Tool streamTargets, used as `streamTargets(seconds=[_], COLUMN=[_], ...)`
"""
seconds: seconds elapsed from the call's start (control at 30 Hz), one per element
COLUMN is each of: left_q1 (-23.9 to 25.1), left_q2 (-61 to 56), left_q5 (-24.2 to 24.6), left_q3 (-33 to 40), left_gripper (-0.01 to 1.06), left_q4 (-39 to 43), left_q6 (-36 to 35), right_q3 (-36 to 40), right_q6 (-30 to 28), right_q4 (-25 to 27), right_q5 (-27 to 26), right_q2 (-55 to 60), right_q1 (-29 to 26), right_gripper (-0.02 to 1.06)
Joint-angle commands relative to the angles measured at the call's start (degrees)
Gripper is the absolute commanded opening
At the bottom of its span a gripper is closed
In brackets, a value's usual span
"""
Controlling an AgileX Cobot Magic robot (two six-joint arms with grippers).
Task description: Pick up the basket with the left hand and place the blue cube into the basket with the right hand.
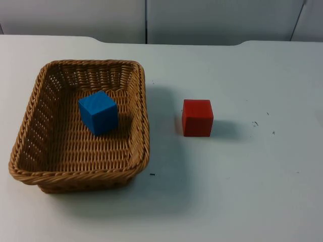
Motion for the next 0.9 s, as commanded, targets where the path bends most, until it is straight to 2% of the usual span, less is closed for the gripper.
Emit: streamTargets(seconds=[0.0, 0.37, 0.47, 0.5, 0.63, 0.67, 0.77, 0.8, 0.87], left_q1=[-0.3, -0.8, -2.3, -2.3, -3.2, -3.2, -3.2, -3.2, -3.2], left_q2=[-0.2, -0.2, -0.2, -0.2, -0.2, -0.2, -0.2, -0.2, -0.2], left_q5=[-0.6, -0.6, -0.6, -0.6, -0.6, -0.6, -0.6, -0.6, -0.6], left_q3=[0.2, 0.2, 0.2, 0.2, 0.2, 0.2, 0.2, 0.2, 0.2], left_gripper=[1.05, 1.05, 1.05, 1.05, 1.05, 1.05, 1.05, 1.05, 1.05], left_q4=[0.1, 0.1, 0.1, 0.1, 0.1, 0.1, 0.1, 0.1, 0.1], left_q6=[-0.4, -0.4, -0.4, -0.4, -0.3, -0.3, -0.3, -0.3, -0.3], right_q3=[0.6, 0.6, 0.6, 0.6, 0.6, 0.6, 0.6, 0.6, 0.6], right_q6=[-0.4, -0.4, -0.4, -0.4, -0.4, -0.4, -0.4, -0.4, -0.4], right_q4=[0.1, 0.1, 0.1, 0.1, 0.1, 0.1, 0.1, 0.1, 0.1], right_q5=[-0.9, -0.9, -0.9, -0.9, -0.9, -0.9, -0.9, -0.9, -0.9], right_q2=[-0.2, -0.2, -0.2, -0.2, -0.2, -0.2, -0.2, -0.2, -0.2], right_q1=[0.2, -1.4, -6.1, -6.1, -16.0, -16.0, -22.8, -22.8, -27.0], right_gripper=[1.05, 1.05, 1.05, 1.05, 1.05, 1.05, 1.05, 1.05, 1.05])
